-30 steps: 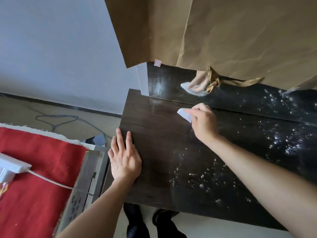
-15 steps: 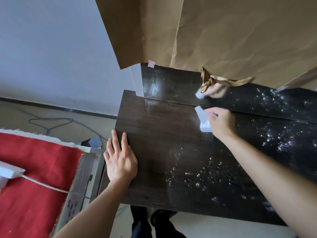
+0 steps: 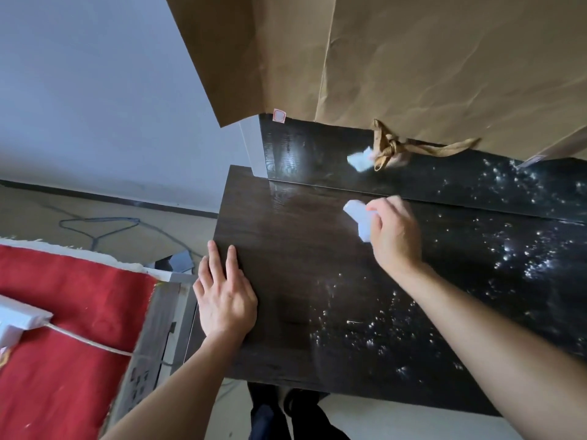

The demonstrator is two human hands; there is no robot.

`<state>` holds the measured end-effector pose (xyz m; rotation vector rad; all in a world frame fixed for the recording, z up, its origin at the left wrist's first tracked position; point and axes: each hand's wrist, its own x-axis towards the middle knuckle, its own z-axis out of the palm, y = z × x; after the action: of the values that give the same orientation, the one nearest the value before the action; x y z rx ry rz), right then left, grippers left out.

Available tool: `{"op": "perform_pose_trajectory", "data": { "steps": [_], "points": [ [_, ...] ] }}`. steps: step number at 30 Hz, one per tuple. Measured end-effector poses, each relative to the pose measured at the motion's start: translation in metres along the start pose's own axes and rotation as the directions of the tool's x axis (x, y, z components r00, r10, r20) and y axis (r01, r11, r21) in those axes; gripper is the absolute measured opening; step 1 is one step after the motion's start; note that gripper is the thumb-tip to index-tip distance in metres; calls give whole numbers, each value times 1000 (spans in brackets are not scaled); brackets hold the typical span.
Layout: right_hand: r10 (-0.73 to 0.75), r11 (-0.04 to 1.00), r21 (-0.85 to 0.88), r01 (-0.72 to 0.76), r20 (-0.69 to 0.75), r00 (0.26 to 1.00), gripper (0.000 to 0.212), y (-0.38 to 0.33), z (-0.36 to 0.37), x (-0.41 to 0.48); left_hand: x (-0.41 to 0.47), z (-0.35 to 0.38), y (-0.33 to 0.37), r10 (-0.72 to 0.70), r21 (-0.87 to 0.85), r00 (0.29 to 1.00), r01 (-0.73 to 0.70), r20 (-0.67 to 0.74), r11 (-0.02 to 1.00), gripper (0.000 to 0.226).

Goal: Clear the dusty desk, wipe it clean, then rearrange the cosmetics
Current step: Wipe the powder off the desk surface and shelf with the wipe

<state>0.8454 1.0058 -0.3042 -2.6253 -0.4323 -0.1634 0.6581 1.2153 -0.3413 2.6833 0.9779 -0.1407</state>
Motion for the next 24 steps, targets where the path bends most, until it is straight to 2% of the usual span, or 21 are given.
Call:
{"op": "perform_pose_trajectory", "data": {
  "steps": [2,3,8,12,15,18,21,24],
  "points": [
    [84,995,-48,-82,37,996,21,-6,16,17,-1,-1,0,4,5,1000,-4,4,1000,54],
    [66,996,-60,-61,82,994,26,-15,28,17,-1,-1,0,3,5,1000,-3,2,1000,54],
    [-195,980,10,198,231,953,51,-70,59,-4,0,0,-2,5,-1,1000,-5,13,1000,53],
    [-254,954,-81,289,290,923,45,-94,65,17,0,0,-3,13,-2,1000,-13,22,1000,54],
    [-144,963,-181,199,279,949,45,-60,47,18,0,0,-4,23,3,999,-23,22,1000,53],
    [15,957,-286,53,230,973,57,14,9,9,0,-1,-4,34,-8,999,-34,14,999,52],
    [127,952,-300,-64,196,972,59,77,-23,11,0,-1,-4,36,-8,999,-36,5,999,52],
    [179,959,-242,-146,121,976,53,78,-18,8,1,0,-4,36,-9,999,-36,4,999,51]
  ]
}}
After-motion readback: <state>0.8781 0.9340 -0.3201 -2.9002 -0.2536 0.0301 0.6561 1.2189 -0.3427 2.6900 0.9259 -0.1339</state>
